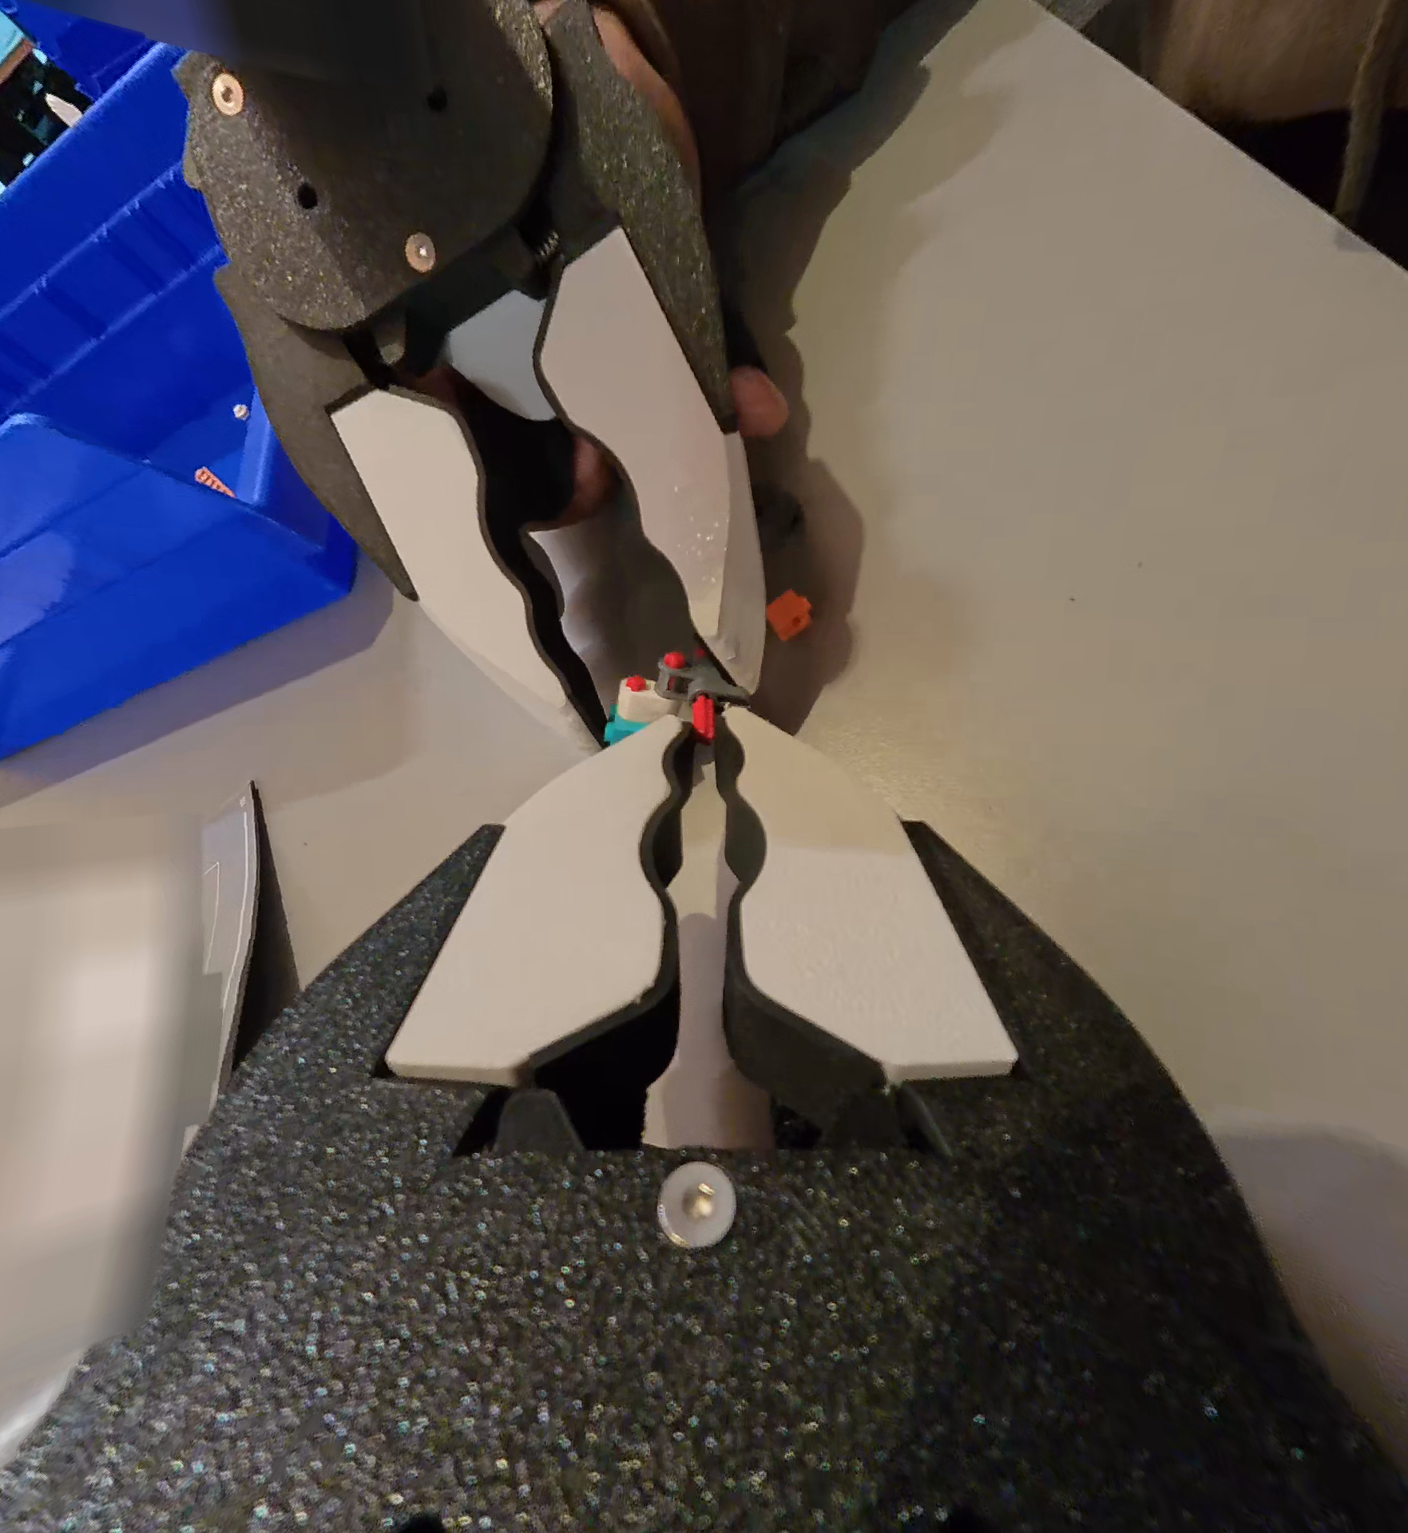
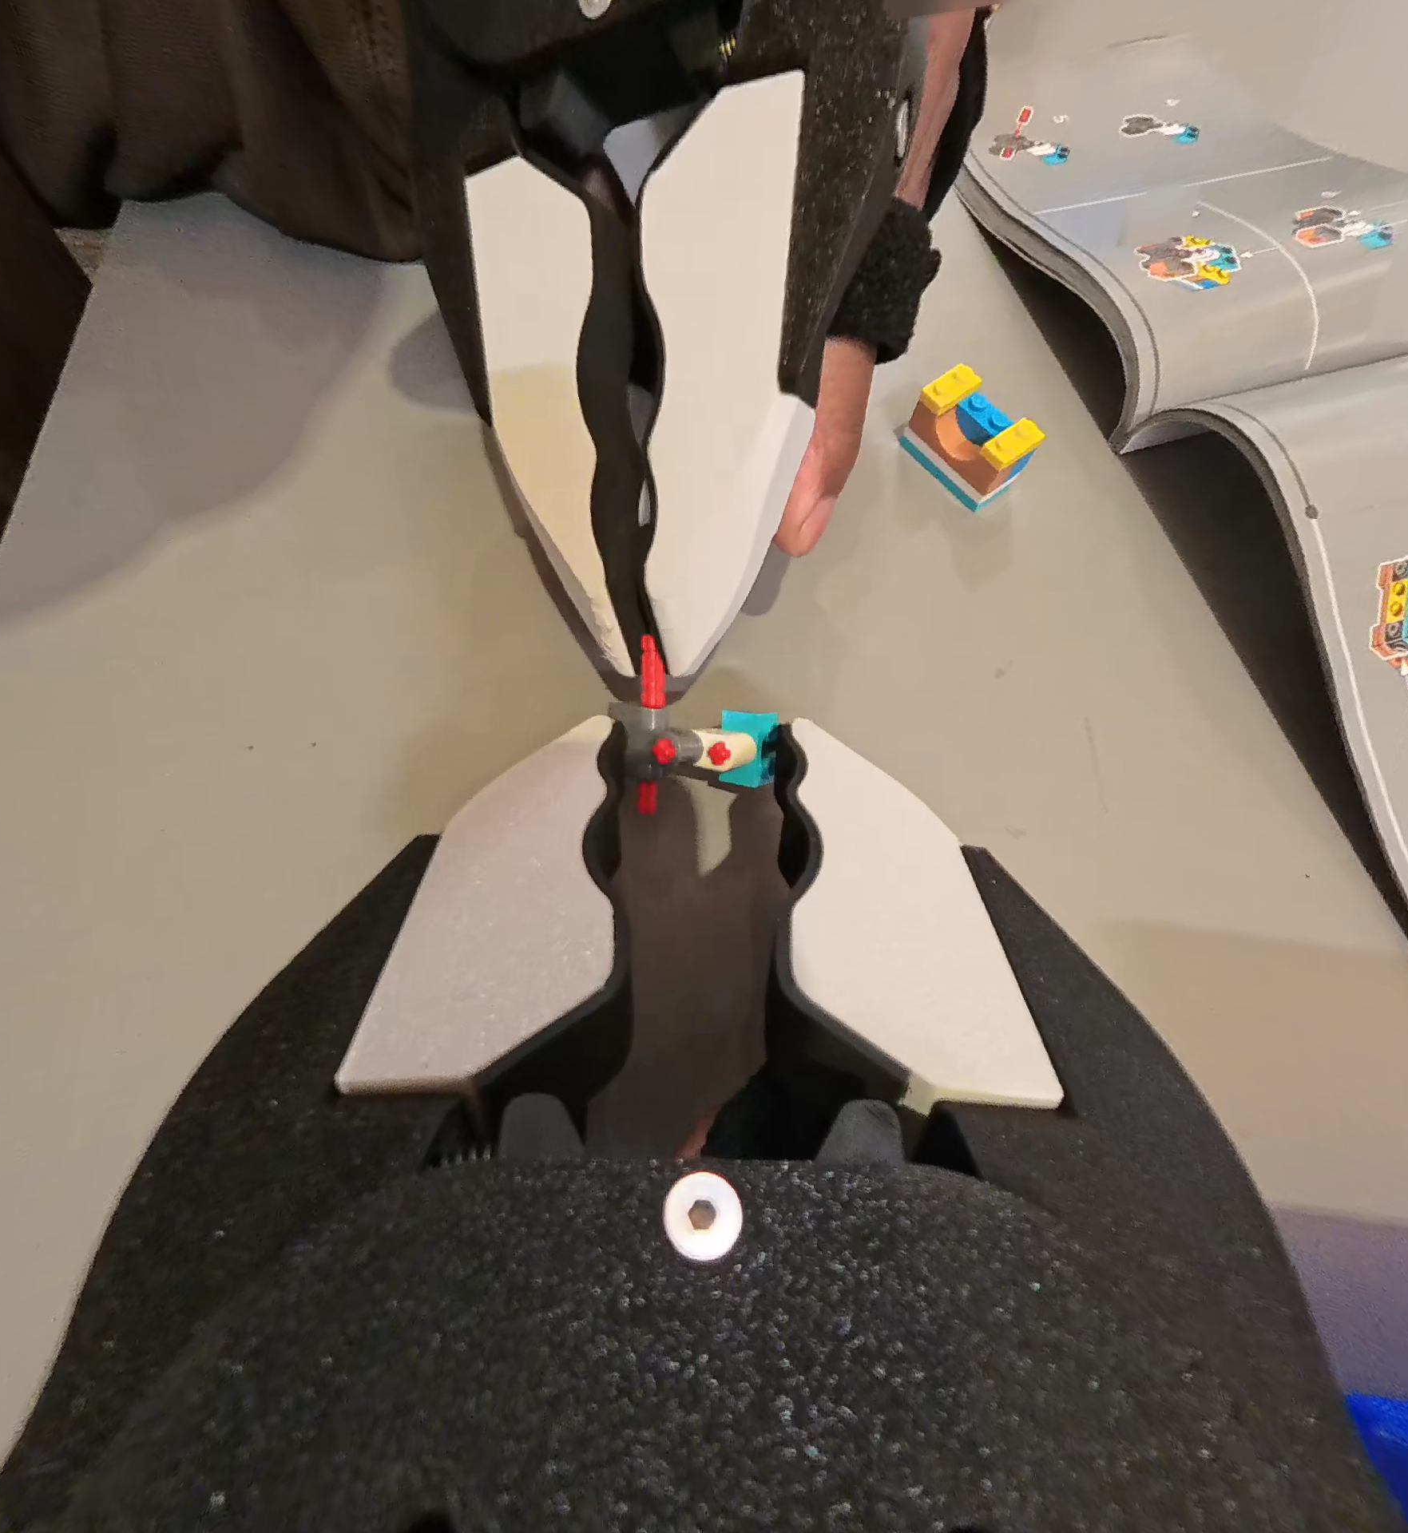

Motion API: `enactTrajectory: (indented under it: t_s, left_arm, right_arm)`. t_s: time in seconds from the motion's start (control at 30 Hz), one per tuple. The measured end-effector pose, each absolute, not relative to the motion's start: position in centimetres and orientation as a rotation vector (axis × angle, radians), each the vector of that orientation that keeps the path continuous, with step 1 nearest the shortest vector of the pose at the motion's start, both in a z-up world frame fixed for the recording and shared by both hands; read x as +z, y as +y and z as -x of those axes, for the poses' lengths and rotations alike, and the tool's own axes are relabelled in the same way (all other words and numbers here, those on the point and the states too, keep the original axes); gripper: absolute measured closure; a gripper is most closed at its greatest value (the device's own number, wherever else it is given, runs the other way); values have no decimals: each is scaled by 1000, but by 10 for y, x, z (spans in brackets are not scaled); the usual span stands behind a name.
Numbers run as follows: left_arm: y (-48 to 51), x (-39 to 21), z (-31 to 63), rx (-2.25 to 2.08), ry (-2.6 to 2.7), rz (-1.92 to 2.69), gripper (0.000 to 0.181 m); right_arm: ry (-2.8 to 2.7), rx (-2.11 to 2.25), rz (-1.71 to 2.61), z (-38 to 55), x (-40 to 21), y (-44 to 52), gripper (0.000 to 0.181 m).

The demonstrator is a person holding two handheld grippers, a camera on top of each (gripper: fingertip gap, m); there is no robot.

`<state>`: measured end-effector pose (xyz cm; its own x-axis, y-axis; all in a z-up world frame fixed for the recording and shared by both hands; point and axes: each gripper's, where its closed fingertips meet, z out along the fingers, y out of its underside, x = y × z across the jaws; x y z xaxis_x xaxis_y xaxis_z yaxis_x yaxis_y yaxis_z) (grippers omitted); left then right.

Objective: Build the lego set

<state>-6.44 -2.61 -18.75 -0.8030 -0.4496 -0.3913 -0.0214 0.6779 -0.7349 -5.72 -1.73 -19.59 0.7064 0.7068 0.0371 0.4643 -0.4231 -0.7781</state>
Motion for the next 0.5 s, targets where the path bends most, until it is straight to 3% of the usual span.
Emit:
enactTrajectory:
  t_s: [0.5]
  left_arm:
    - [-29,-189,69,-889,2339,235,176]
  right_arm:
    - [-920,391,2104,62,-198,-19,147]
